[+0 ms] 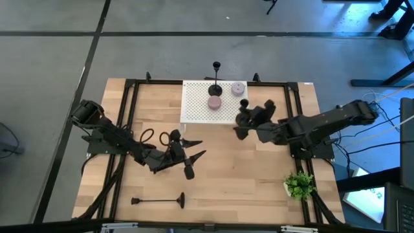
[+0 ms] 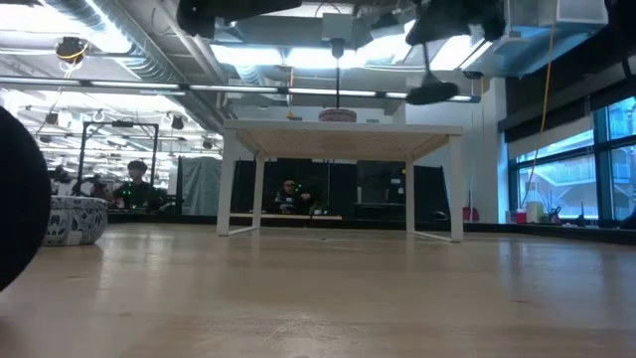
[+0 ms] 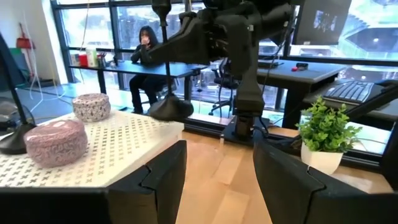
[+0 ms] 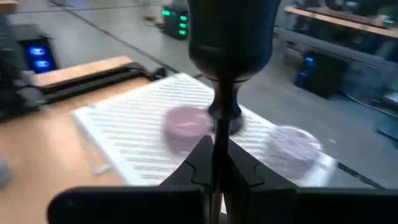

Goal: Pick & Place candle stick holders
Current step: Put the top black candle holder on the shelf

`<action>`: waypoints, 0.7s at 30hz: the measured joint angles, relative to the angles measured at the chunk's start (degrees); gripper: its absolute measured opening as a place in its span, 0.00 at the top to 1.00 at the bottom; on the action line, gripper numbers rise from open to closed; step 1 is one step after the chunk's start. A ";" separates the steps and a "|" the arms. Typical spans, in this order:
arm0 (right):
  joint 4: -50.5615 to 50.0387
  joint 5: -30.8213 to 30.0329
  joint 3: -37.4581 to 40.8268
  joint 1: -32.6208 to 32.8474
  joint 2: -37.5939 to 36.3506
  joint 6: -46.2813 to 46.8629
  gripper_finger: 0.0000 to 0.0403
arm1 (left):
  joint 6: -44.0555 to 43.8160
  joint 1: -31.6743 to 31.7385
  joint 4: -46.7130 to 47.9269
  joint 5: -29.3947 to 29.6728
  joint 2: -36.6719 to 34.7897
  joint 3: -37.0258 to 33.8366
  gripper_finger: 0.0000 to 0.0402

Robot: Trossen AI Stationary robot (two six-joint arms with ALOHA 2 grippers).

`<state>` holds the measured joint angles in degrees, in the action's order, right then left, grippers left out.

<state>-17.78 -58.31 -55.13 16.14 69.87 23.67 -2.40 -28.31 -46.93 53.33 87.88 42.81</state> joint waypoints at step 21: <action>26.14 26.33 13.21 -13.54 -8.88 -25.44 0.97 | -4.51 -0.05 5.04 1.07 0.04 -0.04 0.55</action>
<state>8.36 -31.98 -41.92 2.59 61.00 -1.77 -6.91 -28.36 -41.89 54.40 87.92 42.76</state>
